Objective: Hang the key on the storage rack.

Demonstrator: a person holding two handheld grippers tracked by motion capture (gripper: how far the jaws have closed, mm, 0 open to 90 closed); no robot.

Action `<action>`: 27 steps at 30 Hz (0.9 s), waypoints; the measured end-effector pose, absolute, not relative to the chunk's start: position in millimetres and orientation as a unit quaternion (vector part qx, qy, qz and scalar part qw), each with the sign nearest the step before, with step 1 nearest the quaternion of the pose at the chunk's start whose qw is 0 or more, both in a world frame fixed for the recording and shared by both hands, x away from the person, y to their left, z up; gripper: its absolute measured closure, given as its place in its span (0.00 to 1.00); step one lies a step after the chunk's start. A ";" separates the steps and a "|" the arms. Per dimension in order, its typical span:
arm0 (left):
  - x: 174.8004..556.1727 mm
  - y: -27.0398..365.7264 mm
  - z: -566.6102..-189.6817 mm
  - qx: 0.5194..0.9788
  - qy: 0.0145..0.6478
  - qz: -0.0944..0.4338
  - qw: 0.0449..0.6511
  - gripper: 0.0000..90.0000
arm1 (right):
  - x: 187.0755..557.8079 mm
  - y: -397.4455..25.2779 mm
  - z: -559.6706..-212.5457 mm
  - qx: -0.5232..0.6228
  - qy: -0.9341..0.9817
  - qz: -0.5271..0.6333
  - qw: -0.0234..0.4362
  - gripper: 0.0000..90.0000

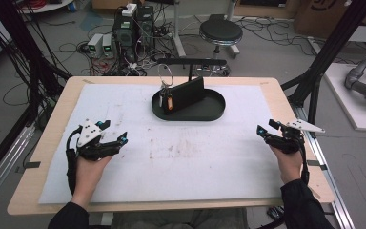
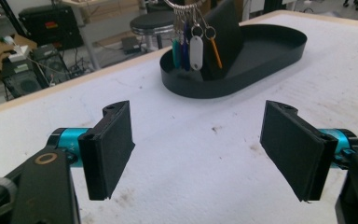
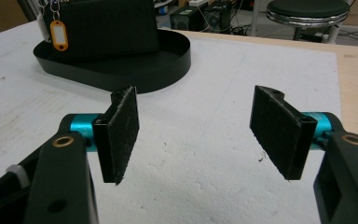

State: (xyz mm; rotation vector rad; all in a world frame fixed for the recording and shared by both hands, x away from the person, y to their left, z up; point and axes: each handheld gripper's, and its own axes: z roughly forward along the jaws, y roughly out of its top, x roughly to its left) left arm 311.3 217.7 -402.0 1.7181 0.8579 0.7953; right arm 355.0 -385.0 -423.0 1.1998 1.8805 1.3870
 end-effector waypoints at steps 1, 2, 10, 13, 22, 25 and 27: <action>311.4 217.6 -401.3 0.712 0.356 0.333 0.506 0.28 | 354.8 -385.3 -422.9 0.444 0.692 0.510 0.252 0.37; 311.6 217.1 -400.3 0.710 0.355 0.334 0.508 0.28 | 354.8 -385.5 -422.9 0.444 0.692 0.509 0.254 0.37; 316.1 215.6 -400.8 0.711 0.350 0.334 0.511 0.28 | 353.3 -385.7 -422.2 0.443 0.693 0.509 0.256 0.36; 318.9 219.0 -403.8 0.709 0.358 0.332 0.509 0.28 | 353.1 -387.1 -422.2 0.446 0.692 0.508 0.255 0.36; 323.0 226.2 -409.1 0.705 0.372 0.332 0.505 0.28 | 351.1 -391.2 -421.9 0.451 0.687 0.507 0.259 0.36; 323.6 226.6 -409.3 0.706 0.372 0.333 0.502 0.28 | 350.6 -391.8 -421.8 0.451 0.687 0.507 0.260 0.36; 323.5 226.0 -409.1 0.706 0.372 0.332 0.503 0.28 | 350.4 -391.9 -421.7 0.453 0.685 0.508 0.259 0.36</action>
